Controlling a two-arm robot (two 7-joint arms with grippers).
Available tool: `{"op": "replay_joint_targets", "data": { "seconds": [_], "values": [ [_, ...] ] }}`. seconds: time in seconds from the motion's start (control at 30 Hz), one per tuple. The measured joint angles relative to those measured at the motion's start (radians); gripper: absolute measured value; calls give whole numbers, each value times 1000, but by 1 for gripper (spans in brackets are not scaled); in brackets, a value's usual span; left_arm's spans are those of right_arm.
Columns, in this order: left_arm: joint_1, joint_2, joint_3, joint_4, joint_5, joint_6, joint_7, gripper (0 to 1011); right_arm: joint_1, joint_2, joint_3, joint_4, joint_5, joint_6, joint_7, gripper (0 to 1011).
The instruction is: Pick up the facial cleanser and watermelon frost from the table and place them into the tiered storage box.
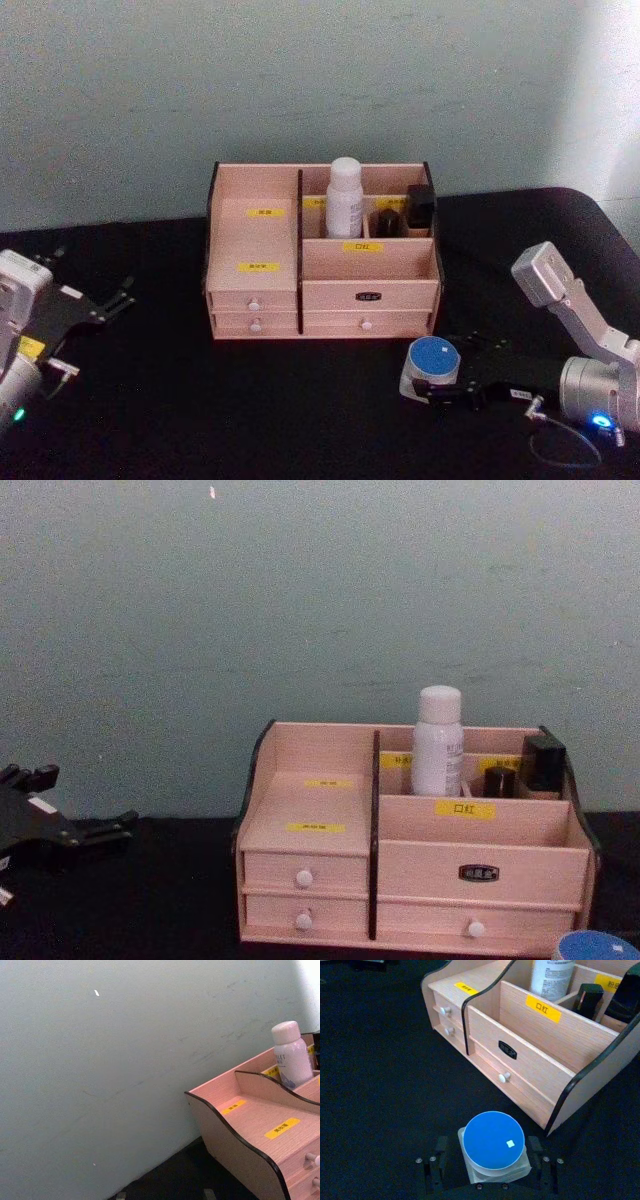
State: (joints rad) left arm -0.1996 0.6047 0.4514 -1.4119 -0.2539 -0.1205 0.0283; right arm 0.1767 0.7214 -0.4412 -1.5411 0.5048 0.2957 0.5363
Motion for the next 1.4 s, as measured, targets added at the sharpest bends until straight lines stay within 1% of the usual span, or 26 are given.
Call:
{"op": "replay_joint_targets", "data": {
  "seconds": [0.37,1.13,1.27,1.3,1.37,1.4],
  "values": [
    [0,0,0,0,0,0,0,1001,7,-16,1,14,-1,4,-13,1000],
    [0,0,0,0,0,0,0,1001,7,-16,2,13,-1,4,-13,1000],
    [0,0,0,0,0,0,0,1002,7,-16,2,12,-1,4,-13,941],
    [0,0,0,0,0,0,0,1001,7,-16,2,12,-1,4,-13,909],
    [0,0,0,0,0,0,0,1001,7,-16,2,12,-1,4,-13,882],
    [0,0,0,0,0,0,0,1001,7,-16,2,12,-1,4,-13,848]
  ]
}}
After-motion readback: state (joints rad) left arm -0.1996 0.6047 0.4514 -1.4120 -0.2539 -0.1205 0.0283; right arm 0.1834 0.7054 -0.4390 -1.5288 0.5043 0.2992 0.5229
